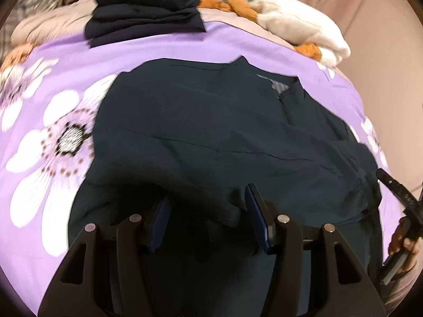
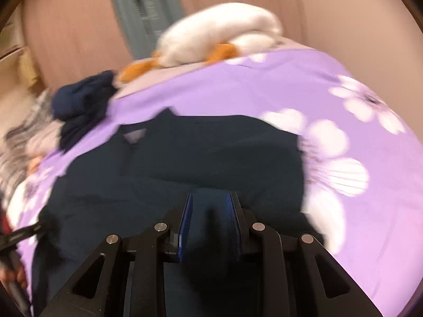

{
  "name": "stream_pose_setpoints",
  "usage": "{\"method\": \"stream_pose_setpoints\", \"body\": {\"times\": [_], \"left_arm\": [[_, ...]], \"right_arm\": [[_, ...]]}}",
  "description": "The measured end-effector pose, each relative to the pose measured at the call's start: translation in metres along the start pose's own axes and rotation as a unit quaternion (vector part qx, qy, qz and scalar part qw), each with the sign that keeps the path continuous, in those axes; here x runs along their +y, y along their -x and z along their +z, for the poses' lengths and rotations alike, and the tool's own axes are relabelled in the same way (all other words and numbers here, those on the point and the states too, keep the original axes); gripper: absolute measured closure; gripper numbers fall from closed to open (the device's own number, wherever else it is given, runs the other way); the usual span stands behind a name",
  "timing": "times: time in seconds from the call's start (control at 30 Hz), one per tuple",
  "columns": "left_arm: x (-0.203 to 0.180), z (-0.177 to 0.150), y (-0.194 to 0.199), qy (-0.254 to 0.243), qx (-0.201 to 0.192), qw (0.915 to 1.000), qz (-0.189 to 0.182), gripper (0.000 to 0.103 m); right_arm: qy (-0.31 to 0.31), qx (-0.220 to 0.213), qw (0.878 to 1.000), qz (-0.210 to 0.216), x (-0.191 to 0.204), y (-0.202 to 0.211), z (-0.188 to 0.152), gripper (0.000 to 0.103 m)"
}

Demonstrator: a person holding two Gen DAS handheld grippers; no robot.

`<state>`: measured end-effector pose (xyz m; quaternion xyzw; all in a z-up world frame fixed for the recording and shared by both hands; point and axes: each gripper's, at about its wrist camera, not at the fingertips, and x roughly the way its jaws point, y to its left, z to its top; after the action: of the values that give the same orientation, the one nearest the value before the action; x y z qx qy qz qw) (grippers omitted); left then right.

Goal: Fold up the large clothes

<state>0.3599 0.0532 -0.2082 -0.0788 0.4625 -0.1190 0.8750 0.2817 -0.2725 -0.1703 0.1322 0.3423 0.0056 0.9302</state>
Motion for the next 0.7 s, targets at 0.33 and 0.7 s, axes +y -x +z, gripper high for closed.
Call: {"method": "stream_pose_setpoints", "body": {"times": [0.33, 0.7], "left_arm": [[0.009, -0.017, -0.007, -0.01, 0.013, 0.9996, 0.024, 0.051], [-0.019, 0.005, 0.007, -0.035, -0.041, 0.9981, 0.029, 0.035]], "right_arm": [[0.076, 0.073, 0.994, 0.002, 0.019, -0.036, -0.029, 0.077], [0.074, 0.058, 0.995, 0.029, 0.033, -0.018, -0.024, 0.071]]}}
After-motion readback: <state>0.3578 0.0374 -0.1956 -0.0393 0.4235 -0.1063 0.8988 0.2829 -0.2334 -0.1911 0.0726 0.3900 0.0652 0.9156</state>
